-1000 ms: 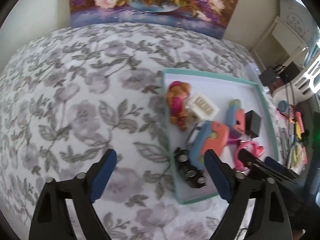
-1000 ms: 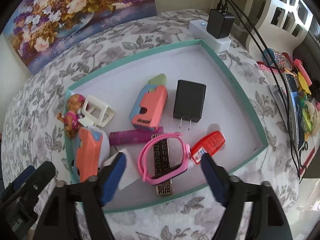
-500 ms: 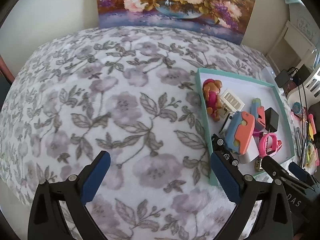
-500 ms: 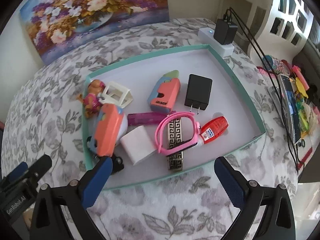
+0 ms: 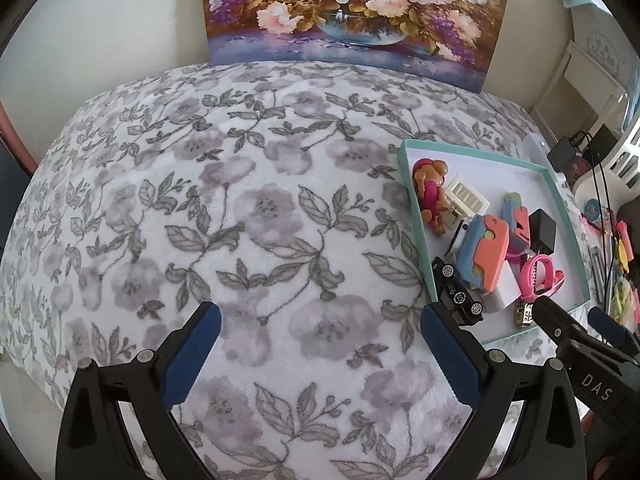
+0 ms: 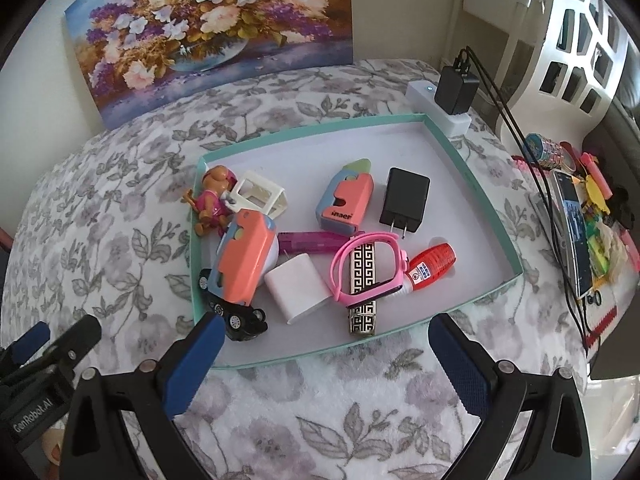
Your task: Organize rigid objects
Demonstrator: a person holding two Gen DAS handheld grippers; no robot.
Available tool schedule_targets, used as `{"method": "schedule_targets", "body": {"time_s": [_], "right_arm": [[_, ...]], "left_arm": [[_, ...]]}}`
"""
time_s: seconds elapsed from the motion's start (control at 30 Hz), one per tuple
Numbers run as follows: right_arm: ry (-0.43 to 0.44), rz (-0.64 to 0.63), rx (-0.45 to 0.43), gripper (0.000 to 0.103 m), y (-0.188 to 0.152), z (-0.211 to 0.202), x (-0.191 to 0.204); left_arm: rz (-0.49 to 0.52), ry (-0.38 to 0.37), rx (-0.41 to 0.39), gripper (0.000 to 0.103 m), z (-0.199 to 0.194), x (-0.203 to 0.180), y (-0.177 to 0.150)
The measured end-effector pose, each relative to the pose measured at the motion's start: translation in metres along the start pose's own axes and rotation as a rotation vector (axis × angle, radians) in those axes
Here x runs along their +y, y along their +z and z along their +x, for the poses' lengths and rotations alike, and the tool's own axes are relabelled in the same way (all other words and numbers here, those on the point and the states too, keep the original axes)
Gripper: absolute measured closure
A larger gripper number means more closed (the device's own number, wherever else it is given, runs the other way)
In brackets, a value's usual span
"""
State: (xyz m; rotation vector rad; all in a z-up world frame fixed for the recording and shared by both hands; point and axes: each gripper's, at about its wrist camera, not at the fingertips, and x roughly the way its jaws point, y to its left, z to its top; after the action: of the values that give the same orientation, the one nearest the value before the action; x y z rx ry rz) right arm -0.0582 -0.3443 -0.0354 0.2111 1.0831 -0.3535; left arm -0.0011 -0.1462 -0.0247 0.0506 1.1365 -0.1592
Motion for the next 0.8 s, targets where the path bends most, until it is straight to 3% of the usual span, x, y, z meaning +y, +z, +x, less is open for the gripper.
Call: {"method": "schedule_targets", "body": {"time_s": [0.8], "right_arm": [[-0.004,-0.008,-0.004,0.000,0.0010,0.0017,-0.0004]], "left_arm": [[-0.004,-0.010,0.008,0.003,0.0016,0.0027,0.0003]]}}
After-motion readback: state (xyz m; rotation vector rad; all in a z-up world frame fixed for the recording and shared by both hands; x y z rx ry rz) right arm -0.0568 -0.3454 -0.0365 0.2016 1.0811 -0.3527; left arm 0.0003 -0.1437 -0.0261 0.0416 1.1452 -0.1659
